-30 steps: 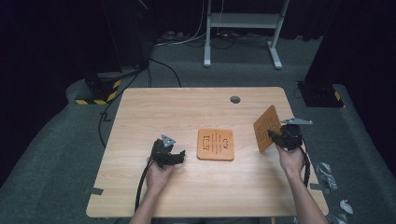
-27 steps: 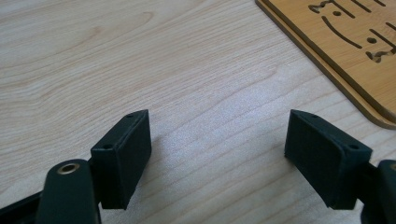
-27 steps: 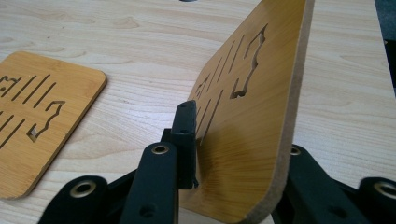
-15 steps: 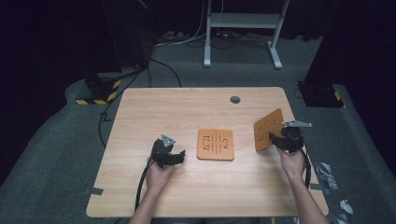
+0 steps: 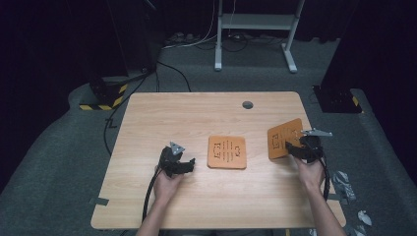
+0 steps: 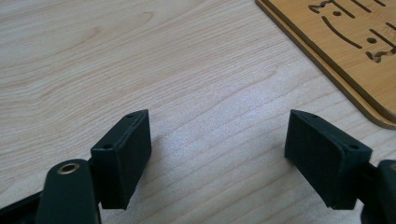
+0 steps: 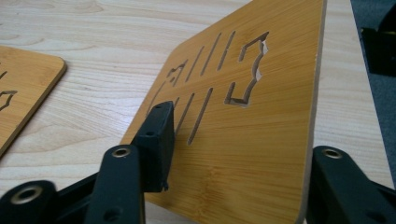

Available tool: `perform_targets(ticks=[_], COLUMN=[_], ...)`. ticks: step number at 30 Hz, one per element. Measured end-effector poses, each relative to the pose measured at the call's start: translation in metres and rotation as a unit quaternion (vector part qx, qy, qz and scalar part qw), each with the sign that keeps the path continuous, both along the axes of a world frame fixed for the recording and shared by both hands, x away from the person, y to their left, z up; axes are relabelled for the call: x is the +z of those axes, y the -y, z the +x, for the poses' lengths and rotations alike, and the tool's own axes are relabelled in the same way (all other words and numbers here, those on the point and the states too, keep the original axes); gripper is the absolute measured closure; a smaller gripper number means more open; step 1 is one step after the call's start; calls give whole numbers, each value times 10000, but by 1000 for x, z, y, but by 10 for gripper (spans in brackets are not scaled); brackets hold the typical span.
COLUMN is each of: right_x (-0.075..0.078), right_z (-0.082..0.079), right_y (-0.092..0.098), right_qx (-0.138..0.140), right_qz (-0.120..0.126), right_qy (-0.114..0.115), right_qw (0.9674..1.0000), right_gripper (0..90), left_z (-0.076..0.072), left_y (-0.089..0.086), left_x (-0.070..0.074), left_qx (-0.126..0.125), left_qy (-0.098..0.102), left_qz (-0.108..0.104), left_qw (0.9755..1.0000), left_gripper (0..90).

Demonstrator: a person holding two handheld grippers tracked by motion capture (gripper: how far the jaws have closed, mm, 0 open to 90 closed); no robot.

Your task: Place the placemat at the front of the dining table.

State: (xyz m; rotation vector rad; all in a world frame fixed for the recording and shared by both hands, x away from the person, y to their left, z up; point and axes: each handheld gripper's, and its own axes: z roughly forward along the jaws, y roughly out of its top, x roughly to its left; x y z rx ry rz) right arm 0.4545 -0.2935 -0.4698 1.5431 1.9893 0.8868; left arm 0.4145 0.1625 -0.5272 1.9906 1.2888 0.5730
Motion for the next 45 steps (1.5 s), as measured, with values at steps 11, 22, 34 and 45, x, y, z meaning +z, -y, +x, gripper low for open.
perform_targets(ticks=[11, 22, 34, 45], right_x=[-9, -14, -20, -27], right_z=[3, 5, 8, 12], right_y=[8, 8, 10, 9], right_qx=[-150, -250, -338, -322], right_qz=[215, 192, 75, 43], right_qy=[-101, -160, -180, -242], right_qw=[9996, 9994, 9992, 9992], right_gripper=[404, 353, 298, 252], left_z=[0, 0, 0, 0], left_y=[0, 0, 0, 0], left_x=[0, 0, 0, 0], left_qx=[1, -1, 2, 3], left_qy=[-6, -1, -4, -3], left_qz=[4, 0, 0, 0], left_qw=[10000, 10000, 10000, 10000], left_gripper=[228, 229, 229, 229])
